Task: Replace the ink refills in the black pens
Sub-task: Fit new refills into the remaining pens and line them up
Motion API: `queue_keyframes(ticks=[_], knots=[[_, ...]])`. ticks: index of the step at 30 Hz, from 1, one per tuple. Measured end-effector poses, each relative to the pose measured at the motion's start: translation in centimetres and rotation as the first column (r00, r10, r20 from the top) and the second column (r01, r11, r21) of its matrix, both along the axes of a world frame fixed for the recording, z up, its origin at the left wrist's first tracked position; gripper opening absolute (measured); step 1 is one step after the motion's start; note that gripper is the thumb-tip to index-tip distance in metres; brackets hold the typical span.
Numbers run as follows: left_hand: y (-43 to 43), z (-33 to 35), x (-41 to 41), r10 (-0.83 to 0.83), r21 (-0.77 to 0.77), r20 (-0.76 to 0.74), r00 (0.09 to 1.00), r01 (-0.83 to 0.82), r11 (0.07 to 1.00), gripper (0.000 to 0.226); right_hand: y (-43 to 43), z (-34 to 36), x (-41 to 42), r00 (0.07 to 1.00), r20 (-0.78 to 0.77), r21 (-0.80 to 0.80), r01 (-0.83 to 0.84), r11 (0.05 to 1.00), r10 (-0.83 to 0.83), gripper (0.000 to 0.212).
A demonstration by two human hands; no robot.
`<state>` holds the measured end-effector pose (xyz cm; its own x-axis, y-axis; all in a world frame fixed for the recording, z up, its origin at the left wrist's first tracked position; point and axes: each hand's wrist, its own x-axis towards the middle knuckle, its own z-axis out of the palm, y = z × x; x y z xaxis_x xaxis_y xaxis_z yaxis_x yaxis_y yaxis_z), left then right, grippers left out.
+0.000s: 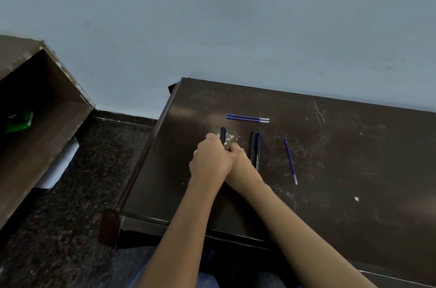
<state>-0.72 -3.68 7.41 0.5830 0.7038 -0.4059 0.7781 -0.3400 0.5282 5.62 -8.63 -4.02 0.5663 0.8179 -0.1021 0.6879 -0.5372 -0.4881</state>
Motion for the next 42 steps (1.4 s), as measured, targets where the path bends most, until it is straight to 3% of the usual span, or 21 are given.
queue_keyframes(ticks=[5,7,9,11,12,14,17,21,24,27,32,42], knots=[[0.3,-0.1,-0.1,0.006,0.004,-0.008,1.0,-0.006,1.0,0.04,-0.2,0.9,-0.2,0.99,-0.004,-0.055,0.144,0.988,-0.144,0.017],[0.4,-0.1,0.0,0.009,-0.009,-0.009,1.0,-0.009,1.0,0.04,-0.4,1.6,0.0,0.951,-0.145,0.008,0.276,0.961,-0.271,0.01],[0.4,-0.1,0.1,0.02,-0.015,-0.012,1.0,-0.021,1.0,0.036,-0.5,3.0,0.2,0.796,-0.461,0.059,0.469,0.881,-0.393,0.011],[0.5,-0.2,0.4,0.045,-0.022,-0.006,0.999,-0.045,0.999,0.033,-0.6,4.9,0.4,0.474,-0.821,0.058,0.623,0.78,-0.317,0.019],[0.5,-0.3,0.5,0.055,-0.032,-0.001,0.998,-0.055,0.998,0.034,-0.7,5.9,0.4,0.326,-0.922,0.065,0.663,0.746,-0.209,0.021],[0.5,-0.3,0.7,0.061,-0.05,0.03,0.998,-0.06,0.997,0.038,-1.4,7.2,0.7,0.214,-0.974,0.088,0.653,0.752,-0.071,0.02],[0.5,-0.4,0.7,0.077,-0.072,0.14,0.987,-0.068,0.995,0.036,-2.4,7.8,1.1,0.259,-0.965,0.093,0.506,0.858,-0.048,0.019],[0.7,-0.4,0.5,0.055,-0.032,0.222,0.973,-0.05,0.998,0.028,-3.2,7.9,1.4,0.298,-0.952,0.058,0.405,0.913,-0.072,0.019],[0.7,-0.5,0.3,0.003,-0.021,0.28,0.96,0.003,1.0,0.02,-3.2,8.3,2.1,0.335,-0.937,0.106,0.537,0.837,-0.096,0.009],[0.5,-0.9,0.4,-0.127,-0.001,0.297,0.946,0.133,0.991,0.023,-3.1,8.5,3.3,0.412,-0.905,0.201,0.637,0.744,-0.109,0.026],[0.4,-1.0,0.7,-0.201,-0.04,0.26,0.944,0.219,0.975,0.03,-2.9,8.5,3.5,0.553,-0.827,0.301,0.59,0.749,-0.104,0.035],[0.9,-0.9,0.4,-0.232,-0.007,0.259,0.938,0.242,0.97,0.034,-2.5,8.0,3.5,0.549,-0.83,0.299,0.582,0.756,-0.095,0.021]])
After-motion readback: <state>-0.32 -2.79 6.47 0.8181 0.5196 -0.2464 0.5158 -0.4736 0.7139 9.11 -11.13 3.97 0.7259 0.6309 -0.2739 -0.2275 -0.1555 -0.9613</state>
